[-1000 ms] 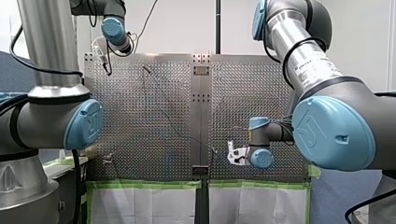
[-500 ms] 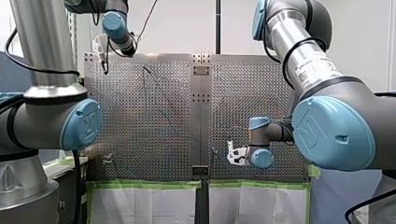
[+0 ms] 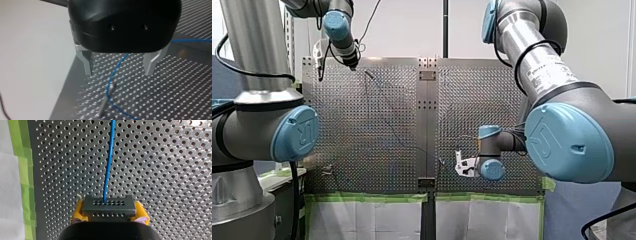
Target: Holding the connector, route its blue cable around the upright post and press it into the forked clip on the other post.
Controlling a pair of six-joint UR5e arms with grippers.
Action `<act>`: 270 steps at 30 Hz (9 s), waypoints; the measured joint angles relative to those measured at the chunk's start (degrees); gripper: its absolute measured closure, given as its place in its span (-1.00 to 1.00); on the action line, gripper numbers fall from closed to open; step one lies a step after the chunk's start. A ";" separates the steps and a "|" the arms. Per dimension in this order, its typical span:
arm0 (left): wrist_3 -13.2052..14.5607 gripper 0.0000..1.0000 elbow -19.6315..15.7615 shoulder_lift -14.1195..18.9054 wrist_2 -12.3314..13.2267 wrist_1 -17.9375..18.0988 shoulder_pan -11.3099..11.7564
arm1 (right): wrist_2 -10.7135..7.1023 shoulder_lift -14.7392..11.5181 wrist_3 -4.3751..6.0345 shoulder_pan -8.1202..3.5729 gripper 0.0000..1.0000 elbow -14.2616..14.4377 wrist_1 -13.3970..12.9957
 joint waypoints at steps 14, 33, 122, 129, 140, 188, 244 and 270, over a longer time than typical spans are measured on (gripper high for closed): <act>-0.69 -1.00 0.01 -0.27 -0.01 -7.21 -2.37 | 0.00 -0.01 -0.09 0.22 1.00 -0.44 0.74; -2.95 -1.00 0.00 0.01 -6.26 -15.45 -5.83 | 0.00 0.00 -0.25 0.40 1.00 -0.45 0.87; 5.62 -1.00 2.28 -4.69 -6.57 14.26 -7.86 | -1.67 0.00 0.75 0.72 1.00 -0.73 0.52; 2.46 -1.00 5.71 -4.73 -9.34 17.69 -6.85 | -1.67 0.00 0.78 0.71 1.00 -0.77 0.57; 3.90 -1.00 7.97 -4.77 -14.88 23.27 -6.55 | -1.68 0.00 0.72 0.70 1.00 -0.74 0.71; 11.43 -1.00 -3.64 -9.77 -22.05 31.39 -7.12 | -1.67 0.00 0.78 0.69 1.00 -0.75 0.42; 11.74 -1.00 -0.09 -10.20 -10.86 31.10 -9.92 | -1.67 -0.05 0.97 0.25 1.00 -0.97 0.61; 5.19 -1.00 10.08 -10.91 -7.20 25.55 -5.78 | -1.67 -0.05 0.89 0.56 1.00 -1.19 0.69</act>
